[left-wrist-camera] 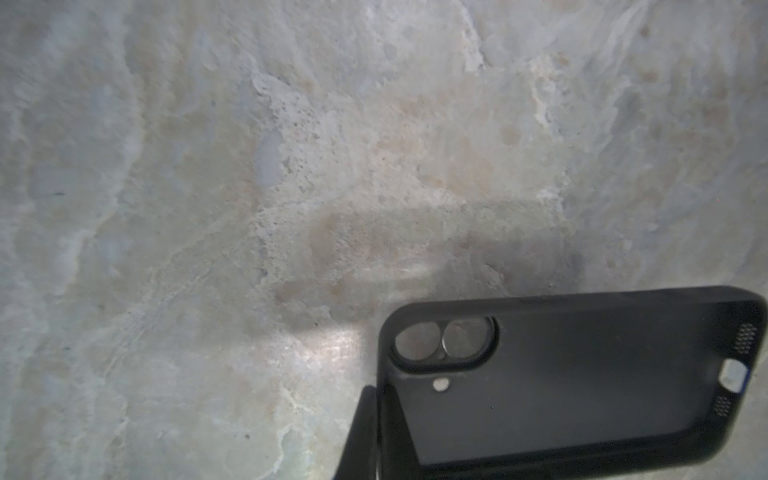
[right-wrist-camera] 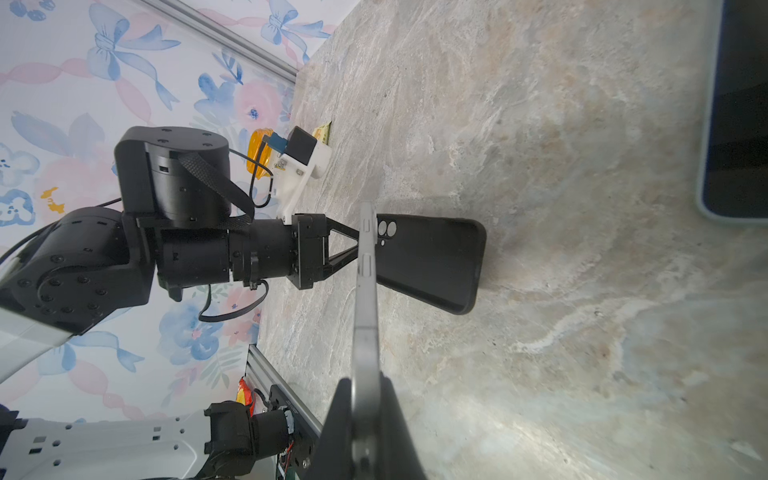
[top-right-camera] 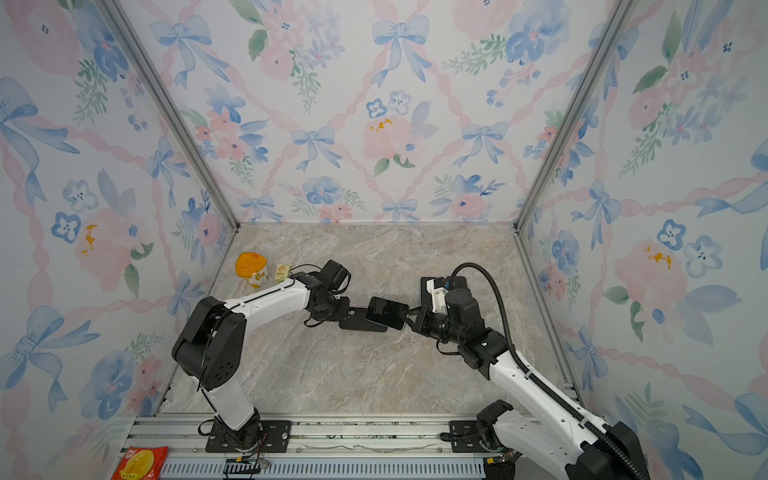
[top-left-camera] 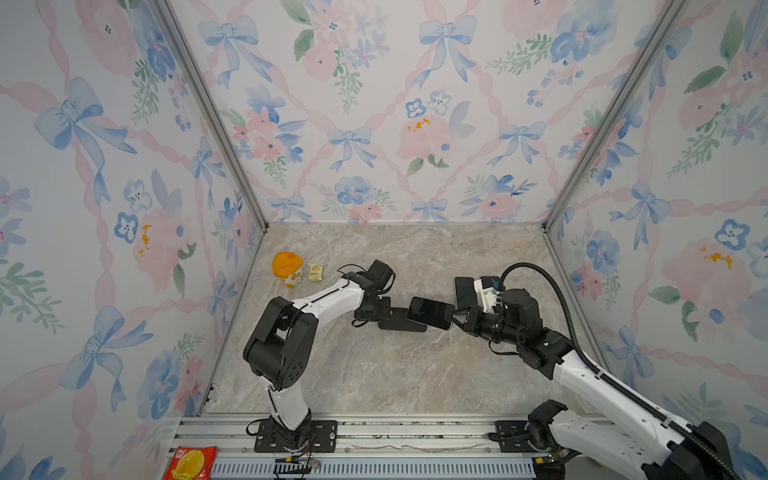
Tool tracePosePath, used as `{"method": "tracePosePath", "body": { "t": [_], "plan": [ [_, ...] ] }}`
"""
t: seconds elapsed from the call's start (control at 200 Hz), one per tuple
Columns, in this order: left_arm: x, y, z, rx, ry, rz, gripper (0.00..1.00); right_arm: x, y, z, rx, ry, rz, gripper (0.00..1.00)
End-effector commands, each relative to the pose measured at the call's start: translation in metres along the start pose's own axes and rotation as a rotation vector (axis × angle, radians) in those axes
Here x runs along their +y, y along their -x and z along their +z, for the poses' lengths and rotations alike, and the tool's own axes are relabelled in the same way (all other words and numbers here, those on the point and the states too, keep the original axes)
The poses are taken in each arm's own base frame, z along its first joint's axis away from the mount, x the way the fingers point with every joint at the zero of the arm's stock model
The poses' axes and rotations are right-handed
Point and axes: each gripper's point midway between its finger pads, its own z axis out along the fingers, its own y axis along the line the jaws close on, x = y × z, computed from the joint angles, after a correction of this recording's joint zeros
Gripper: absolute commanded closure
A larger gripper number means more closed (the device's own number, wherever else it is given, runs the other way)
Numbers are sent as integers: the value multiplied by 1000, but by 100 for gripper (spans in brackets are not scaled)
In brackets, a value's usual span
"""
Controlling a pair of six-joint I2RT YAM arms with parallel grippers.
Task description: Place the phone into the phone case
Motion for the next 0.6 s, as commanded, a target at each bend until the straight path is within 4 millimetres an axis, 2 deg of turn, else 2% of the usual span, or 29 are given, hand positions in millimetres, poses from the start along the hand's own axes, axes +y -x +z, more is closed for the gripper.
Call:
{"method": "tracePosePath", "body": {
  "t": [0.0, 0.235, 0.48, 0.595],
  "plan": [
    [-4, -5, -3, -26, -16, -39, 95, 19, 5, 1, 4, 63, -29, 100],
    [-11, -21, 10, -4, -24, -31, 95, 15, -2, 11, 52, 60, -22, 100],
    [-10, -23, 14, -3, -14, -25, 94, 3, -6, 14, 62, 20, -30, 100],
    [-11, -24, 15, 1, -16, -22, 87, -5, -9, 18, 68, -3, -33, 100]
  ]
}}
